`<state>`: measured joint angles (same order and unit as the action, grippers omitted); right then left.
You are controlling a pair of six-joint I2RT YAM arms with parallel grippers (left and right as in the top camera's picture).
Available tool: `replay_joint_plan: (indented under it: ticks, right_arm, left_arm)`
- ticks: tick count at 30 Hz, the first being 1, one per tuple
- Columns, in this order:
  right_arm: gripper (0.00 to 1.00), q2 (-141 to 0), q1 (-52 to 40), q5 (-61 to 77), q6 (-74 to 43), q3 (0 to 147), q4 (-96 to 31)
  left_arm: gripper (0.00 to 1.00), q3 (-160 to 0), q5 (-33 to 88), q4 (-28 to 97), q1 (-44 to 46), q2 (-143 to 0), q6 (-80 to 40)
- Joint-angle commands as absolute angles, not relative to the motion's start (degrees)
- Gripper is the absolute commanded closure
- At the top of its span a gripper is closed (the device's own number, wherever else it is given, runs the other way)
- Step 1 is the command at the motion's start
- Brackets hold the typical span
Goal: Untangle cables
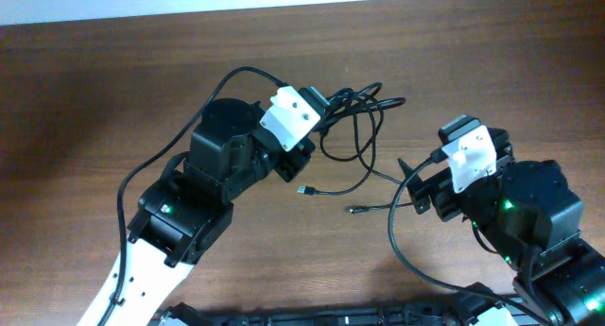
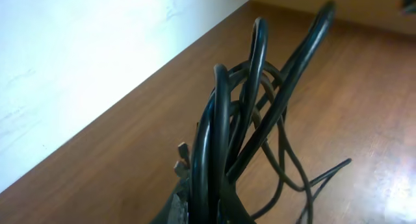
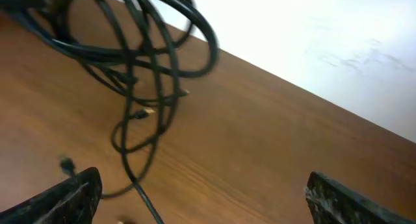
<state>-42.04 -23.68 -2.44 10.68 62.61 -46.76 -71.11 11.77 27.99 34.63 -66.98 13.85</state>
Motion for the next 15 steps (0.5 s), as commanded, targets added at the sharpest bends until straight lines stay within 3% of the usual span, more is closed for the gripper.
replay_joint_plan:
  ticks: [1,7,11,12,14,15]
  right_arm:
    - [0.02,-41.7,-23.6,8.3,16.8,62.8,-46.4]
    - [0.01,-41.7,-23.6,13.3,22.5,62.8,-44.1]
    - [0.00,-41.7,-23.6,17.9,22.7,62.8,-41.9]
    - [0.12,-41.7,-23.6,23.9,25.2,62.8,-41.8]
    - [0.45,-41.8,-23.6,28.5,26.8,62.8,-41.8]
    - [0.80,-41.8,-23.6,28.4,26.8,62.8,-42.0]
  left_arm:
    - [1.00,-72.2,22.9,27.6,34.5,-66.7,16.8]
    - [1.00,-72.2,47.3,28.5,34.5,-66.7,32.1]
    - [1.00,-72.2,50.4,29.0,34.5,-66.7,33.3]
    - [1.00,-72.2,50.4,28.9,34.5,-66.7,33.3]
    - [1.00,-72.2,50.2,28.1,34.5,-66.7,33.3]
    - [1.00,-72.2,50.1,27.6,34.5,-66.7,33.3]
